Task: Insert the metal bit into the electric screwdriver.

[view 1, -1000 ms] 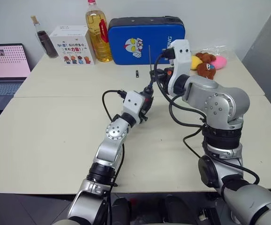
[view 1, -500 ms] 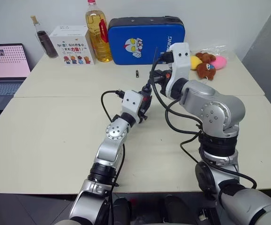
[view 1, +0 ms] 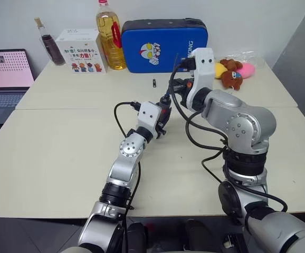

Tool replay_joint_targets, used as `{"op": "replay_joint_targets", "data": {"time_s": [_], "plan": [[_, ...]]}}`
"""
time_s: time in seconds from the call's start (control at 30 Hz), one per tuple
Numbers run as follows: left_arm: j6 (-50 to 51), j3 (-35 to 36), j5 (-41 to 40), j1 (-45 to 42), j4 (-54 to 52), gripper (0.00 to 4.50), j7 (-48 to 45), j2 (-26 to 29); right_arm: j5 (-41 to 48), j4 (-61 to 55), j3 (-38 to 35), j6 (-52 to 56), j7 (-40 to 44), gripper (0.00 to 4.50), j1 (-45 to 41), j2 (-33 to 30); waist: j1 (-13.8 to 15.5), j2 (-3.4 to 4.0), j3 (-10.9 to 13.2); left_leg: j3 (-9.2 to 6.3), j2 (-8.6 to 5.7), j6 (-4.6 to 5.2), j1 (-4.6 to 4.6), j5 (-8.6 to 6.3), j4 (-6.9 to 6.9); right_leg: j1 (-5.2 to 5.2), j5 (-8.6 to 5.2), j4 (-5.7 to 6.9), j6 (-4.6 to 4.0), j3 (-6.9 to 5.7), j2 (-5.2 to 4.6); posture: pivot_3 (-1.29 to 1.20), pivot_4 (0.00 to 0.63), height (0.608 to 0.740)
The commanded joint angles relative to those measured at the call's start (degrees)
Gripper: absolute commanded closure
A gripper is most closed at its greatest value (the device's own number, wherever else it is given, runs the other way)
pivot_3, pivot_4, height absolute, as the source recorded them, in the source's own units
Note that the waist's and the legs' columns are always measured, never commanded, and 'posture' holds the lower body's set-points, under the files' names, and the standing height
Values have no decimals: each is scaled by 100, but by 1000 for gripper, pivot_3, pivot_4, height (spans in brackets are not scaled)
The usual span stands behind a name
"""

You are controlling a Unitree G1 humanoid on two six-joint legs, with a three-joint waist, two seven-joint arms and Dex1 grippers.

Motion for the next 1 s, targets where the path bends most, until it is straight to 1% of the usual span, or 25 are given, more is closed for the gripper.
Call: {"op": "replay_joint_targets", "data": {"time_s": [0.03,0.4,0.53,0.67,1.0], "plan": [[-256,175,66,-172,-103,2814,291,-5,-56,185,123,432,-104,4436,211,96,-14,0,0,0,0,0,0,0,0,0,0,0,0,0,0,0,150,740],[-339,224,160,-190,-71,2814,441,-37,-137,85,171,585,-271,4436,307,262,-83,0,0,-3,1,0,0,0,-2,0,0,0,0,1,1,0,150,740],[-344,234,175,-176,-87,2814,447,-34,-226,103,210,435,-257,4436,207,166,-88,0,0,-3,1,0,1,0,-2,0,0,1,0,0,1,0,150,740],[-333,229,169,-168,-91,2814,446,-38,-392,94,300,218,-195,4436,-57,-103,-89,0,0,-3,1,0,0,0,-2,0,0,1,0,-1,1,0,150,740],[-360,191,148,-160,-55,2814,449,-47,-354,-109,160,573,-281,4436,-401,-65,-88,1,1,-6,2,0,-4,0,-5,-2,0,-1,0,-1,2,0,150,740]]}}
